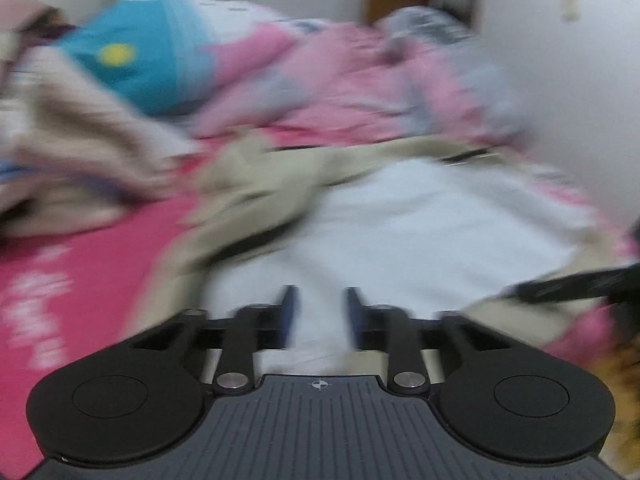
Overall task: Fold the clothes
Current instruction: 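Grasp the zipper edge of the hoodie with the left gripper and lift it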
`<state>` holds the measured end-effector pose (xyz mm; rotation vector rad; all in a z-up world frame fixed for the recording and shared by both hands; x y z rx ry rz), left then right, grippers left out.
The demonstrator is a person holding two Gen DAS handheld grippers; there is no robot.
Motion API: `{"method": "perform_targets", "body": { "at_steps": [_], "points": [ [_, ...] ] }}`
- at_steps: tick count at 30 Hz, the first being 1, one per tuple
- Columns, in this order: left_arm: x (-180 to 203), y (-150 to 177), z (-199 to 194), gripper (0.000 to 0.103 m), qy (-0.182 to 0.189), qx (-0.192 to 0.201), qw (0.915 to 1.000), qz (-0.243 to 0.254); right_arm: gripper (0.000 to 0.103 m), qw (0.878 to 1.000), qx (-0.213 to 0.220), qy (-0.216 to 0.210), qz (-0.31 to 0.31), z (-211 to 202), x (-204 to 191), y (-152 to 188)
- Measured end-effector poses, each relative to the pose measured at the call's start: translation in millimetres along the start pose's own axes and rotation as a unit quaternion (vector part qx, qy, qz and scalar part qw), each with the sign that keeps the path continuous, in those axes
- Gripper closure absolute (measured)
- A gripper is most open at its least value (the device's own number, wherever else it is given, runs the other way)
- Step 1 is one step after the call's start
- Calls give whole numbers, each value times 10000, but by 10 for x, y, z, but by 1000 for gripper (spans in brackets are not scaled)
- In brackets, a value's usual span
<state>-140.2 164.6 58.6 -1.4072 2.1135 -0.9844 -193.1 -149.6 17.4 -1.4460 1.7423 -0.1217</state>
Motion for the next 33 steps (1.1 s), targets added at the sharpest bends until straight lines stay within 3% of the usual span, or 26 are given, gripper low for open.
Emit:
{"method": "perform_targets", "body": {
  "at_steps": [1, 3, 6, 8, 10, 11, 13, 15, 16, 19, 22, 26, 29, 33],
  "points": [
    [-100, 65, -21, 31, -331, -13, 9994, -39, 27, 10000, -5, -16, -22, 21, -14, 1],
    [-236, 175, 14, 23, -776, -164, 9968, 28, 26, 10000, -22, -56, -73, 67, -57, -11],
    [-373, 303, 133, 22, -1167, -478, 9919, 163, 26, 9996, -80, -263, -112, 150, -180, -78],
    [-445, 350, 218, 28, -1181, -663, 9907, 140, 26, 9986, -71, -482, -210, 189, -322, -110],
    [-547, 395, 227, 50, -995, -751, 9921, -145, 26, 9974, -57, -631, -344, 225, -469, -132],
    [-584, 406, 228, 55, -908, -739, 9927, -300, 26, 9971, -61, -628, -427, 242, -536, -133],
    [-643, 390, 199, 79, -755, -689, 9936, -486, 26, 9969, -97, -575, -535, 273, -618, -114],
    [-724, 344, 108, 92, -376, -657, 9932, -887, 26, 9970, -154, -531, -544, 290, -642, -86],
    [-761, 314, 45, 92, -67, -623, 9906, -1217, 26, 9971, -185, -512, -529, 297, -645, -71],
    [-749, 154, -178, 93, 1098, -298, 9731, -2003, 26, 9976, -205, -448, -487, 275, -611, -39],
    [-509, -59, -295, 93, 1970, -27, 9594, -2016, 26, 9979, -142, -452, -432, 216, -571, -48],
    [-4, -246, -202, 93, 2972, 35, 9393, -1712, 26, 9983, 38, -550, -211, 106, -454, -94],
    [365, -231, 43, 93, 3305, -245, 9327, -1422, 26, 9979, 119, -636, 91, 41, -302, -110],
    [678, 3, 356, 93, 3221, -707, 9385, -1027, 26, 9959, 119, -718, 533, 73, -88, -189]
  ]
}}
Point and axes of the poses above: each gripper's, at about its wrist camera, not at the fingertips, and z roughly the way its jaws point, x to its right, y to its underside, the point moved 3 cm from there along z, roughly the way its jaws point, and after that the axes turned 7 degrees about -x, right-handed, at the moved point
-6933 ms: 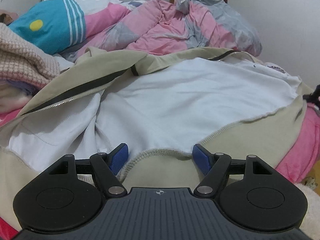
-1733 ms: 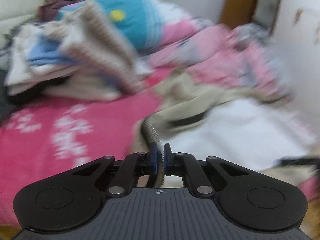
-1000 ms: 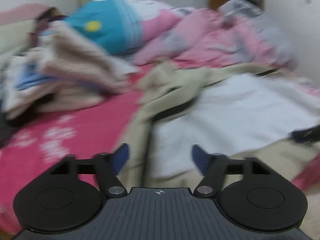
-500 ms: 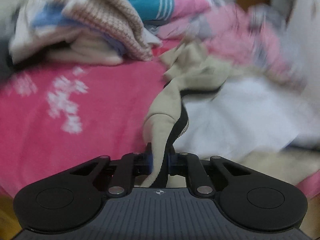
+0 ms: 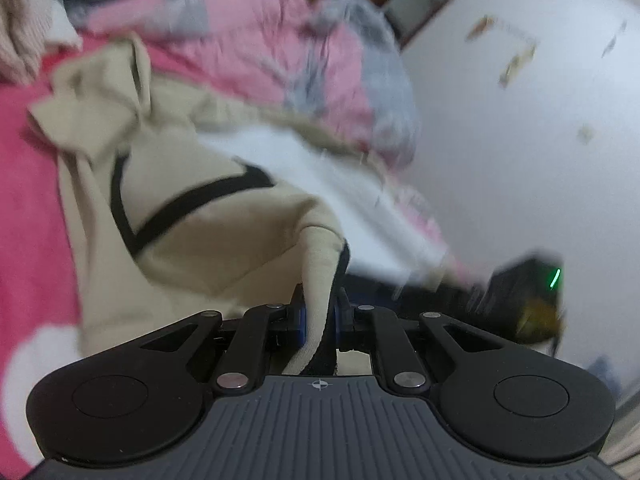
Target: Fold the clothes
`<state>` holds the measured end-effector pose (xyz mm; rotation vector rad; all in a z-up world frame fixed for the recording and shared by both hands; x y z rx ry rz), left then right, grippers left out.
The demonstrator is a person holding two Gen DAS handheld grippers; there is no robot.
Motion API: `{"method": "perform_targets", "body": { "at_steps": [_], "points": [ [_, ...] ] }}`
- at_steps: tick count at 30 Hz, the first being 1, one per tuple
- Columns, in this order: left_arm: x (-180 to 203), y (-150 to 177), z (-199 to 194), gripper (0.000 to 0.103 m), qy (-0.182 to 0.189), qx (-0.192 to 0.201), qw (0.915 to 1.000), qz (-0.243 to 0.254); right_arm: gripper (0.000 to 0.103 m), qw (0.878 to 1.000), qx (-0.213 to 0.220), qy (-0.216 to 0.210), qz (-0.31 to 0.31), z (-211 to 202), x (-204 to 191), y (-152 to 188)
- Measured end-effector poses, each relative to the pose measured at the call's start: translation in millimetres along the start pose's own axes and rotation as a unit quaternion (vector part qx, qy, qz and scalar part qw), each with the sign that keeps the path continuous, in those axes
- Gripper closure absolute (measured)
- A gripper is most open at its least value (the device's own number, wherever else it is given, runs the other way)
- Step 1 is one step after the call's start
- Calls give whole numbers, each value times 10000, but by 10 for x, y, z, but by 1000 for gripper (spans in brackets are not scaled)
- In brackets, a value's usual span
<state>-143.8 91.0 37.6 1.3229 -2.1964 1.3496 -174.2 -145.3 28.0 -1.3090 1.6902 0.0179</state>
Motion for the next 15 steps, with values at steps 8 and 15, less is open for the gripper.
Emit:
{"method": "perform_targets", "body": {
  "at_steps": [8, 15],
  "points": [
    [-163, 257, 62, 93, -119, -34, 9998, 174, 33, 9953, -236, -671, 650, 528, 135, -829],
    [-271, 176, -389, 93, 552, 758, 9956, -25, 38, 9835, -482, -565, 1649, 1231, 487, -1655]
  ]
}}
Point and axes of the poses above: each gripper's, at about its wrist camera, not at the fingertips, and z roughly the way its jaws point, x to its right, y to its underside, the point moved 3 cm from there along z, roughly the way its jaws point, and after that the axes turned 7 degrees about -x, right-handed, at the moved point
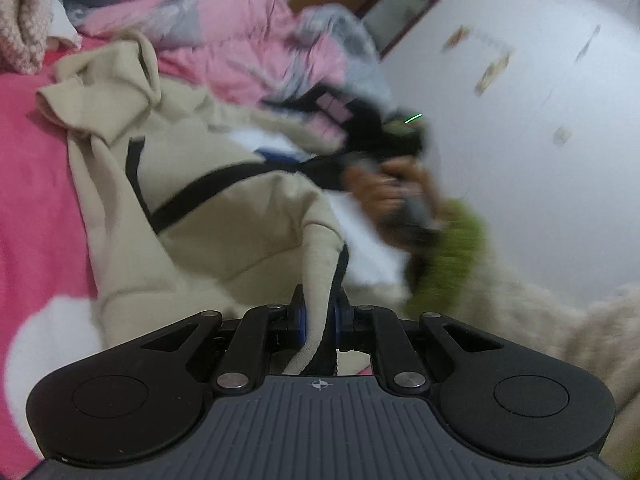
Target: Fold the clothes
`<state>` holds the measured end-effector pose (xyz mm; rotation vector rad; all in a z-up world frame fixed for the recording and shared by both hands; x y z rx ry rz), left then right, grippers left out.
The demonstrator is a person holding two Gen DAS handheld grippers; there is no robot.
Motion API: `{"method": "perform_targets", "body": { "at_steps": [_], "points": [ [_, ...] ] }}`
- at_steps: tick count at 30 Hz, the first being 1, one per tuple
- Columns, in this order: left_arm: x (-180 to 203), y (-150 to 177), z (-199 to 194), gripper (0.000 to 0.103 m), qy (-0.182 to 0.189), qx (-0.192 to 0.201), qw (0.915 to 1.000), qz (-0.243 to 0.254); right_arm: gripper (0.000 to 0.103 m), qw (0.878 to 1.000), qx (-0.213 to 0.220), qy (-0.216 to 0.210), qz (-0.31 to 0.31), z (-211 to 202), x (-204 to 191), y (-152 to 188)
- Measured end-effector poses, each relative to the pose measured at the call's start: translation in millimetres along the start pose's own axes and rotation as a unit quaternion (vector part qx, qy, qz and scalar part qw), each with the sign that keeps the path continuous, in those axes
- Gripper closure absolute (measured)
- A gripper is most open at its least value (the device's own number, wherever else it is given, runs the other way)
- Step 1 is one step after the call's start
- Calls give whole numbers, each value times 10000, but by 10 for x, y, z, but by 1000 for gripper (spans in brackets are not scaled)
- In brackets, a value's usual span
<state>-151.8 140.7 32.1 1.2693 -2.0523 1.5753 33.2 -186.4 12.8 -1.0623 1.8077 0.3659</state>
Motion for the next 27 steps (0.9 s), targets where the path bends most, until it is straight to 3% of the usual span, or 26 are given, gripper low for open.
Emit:
{"method": "perform_targets", "body": {
  "at_steps": [5, 8, 11, 15, 16, 17, 20, 27],
  "points": [
    [-155, -200, -493, 93, 317, 953, 9939, -457, 38, 9965, 89, 288, 776, 442, 259, -433],
    [-314, -277, -804, 93, 255, 1565, 9842, -782, 39, 9936, 415, 241, 1026, 613, 344, -602],
    [-503, -277, -1002, 93, 5, 1937, 9747, -1111, 40, 9917, 858, 131, 948, 693, 370, -694],
    [-658, -208, -1057, 93, -175, 2045, 9693, -1356, 48, 9923, 982, 45, 757, 761, 370, -681],
    [-680, -202, -1043, 93, -186, 2048, 9689, -1374, 59, 9929, 978, 39, 674, 771, 357, -674],
    [-695, -207, -1020, 93, -185, 2046, 9690, -1370, 81, 9932, 981, -52, 623, 743, 346, -665],
    [-738, -240, -970, 93, -239, 2043, 9699, -1301, 95, 9922, 1149, -363, 324, 559, 258, -658],
    [-792, -327, -927, 93, -586, 1864, 9759, -972, 99, 9877, 1116, -1065, -267, 175, -259, -1015]
  ]
}}
Point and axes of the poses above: each gripper's, at about its wrist camera, not at the fingertips, and z roughly the way its jaws point, x to its right, y to its underside, the point moved 3 cm from there along z, roughly the way its jaws point, and after that the axes turned 7 degrees about -x, right-handed, at the moved point
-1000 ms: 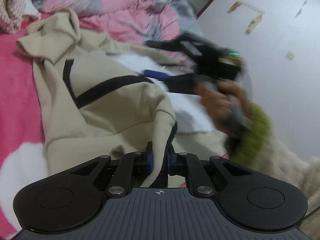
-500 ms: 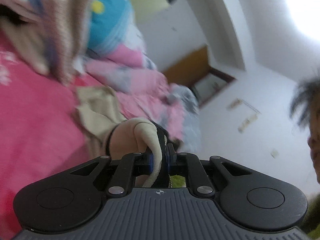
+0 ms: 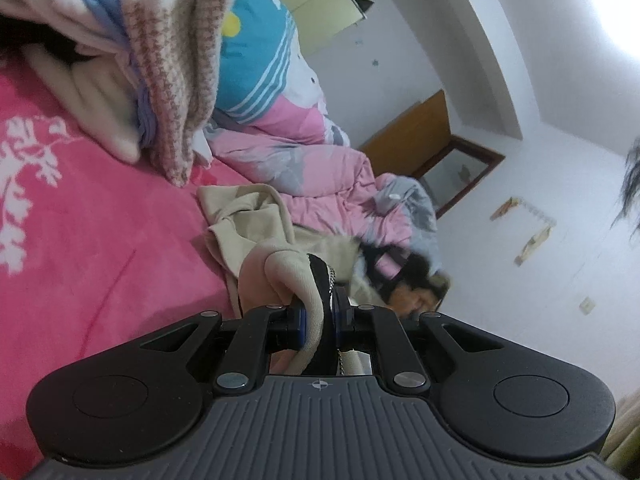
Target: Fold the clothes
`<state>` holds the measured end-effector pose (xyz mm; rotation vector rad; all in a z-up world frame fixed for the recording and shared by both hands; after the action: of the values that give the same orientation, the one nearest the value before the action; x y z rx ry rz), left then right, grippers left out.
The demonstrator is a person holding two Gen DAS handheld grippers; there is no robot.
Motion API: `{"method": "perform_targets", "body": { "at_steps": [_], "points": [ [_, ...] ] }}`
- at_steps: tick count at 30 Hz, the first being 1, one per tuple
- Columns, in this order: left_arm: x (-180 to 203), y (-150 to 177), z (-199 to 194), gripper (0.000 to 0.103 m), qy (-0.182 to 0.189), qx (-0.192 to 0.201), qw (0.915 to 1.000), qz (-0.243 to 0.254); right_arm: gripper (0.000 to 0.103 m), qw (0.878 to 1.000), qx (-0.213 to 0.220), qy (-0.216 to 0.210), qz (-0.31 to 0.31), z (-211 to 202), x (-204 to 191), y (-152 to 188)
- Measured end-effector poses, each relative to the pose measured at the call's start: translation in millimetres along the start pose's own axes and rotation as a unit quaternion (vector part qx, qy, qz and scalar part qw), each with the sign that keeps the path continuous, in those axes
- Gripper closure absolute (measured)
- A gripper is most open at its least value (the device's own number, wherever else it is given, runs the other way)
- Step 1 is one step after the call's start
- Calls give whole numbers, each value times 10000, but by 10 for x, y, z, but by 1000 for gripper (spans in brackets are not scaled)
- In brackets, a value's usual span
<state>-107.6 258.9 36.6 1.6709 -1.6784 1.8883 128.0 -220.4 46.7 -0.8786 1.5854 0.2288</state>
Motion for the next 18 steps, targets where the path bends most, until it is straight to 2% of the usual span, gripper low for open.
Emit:
{"method": "perform_targets", "body": {
  "at_steps": [3, 5, 7, 9, 10, 13, 18],
  "points": [
    [34, 33, 39, 92, -120, -221, 9996, 142, 99, 9999, -36, 35, 99, 212, -93, -290],
    [70, 69, 92, 92, -136, -394, 9989, 229, 97, 9984, -146, 68, 536, 403, 63, -442],
    [116, 120, 158, 91, -138, -562, 9978, 320, 93, 9954, -209, 349, 873, 626, 319, -513],
    [160, 181, 237, 91, -160, -750, 9962, 406, 67, 9883, -301, 956, 1149, 758, 597, -485],
    [185, 212, 279, 91, -169, -838, 9952, 470, 52, 9875, -312, 986, 1191, 724, 644, -451],
    [249, 294, 368, 91, -157, -1010, 9921, 732, 50, 9874, -322, 901, 1262, 564, 728, -338],
    [294, 356, 435, 91, -83, -1113, 9896, 907, 45, 9921, -317, 876, 835, 45, 548, -121]
  ]
}}
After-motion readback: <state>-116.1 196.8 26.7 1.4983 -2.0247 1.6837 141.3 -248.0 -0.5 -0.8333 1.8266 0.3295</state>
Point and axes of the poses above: each gripper's, at about its wrist camera, not at the fingertips, and z roughly the way its jaws point, x to its right, y to its underside, the point moved 3 cm from there along z, roughly the way its jaws point, and after that the axes turned 7 degrees about -x, right-handed, at the moved point
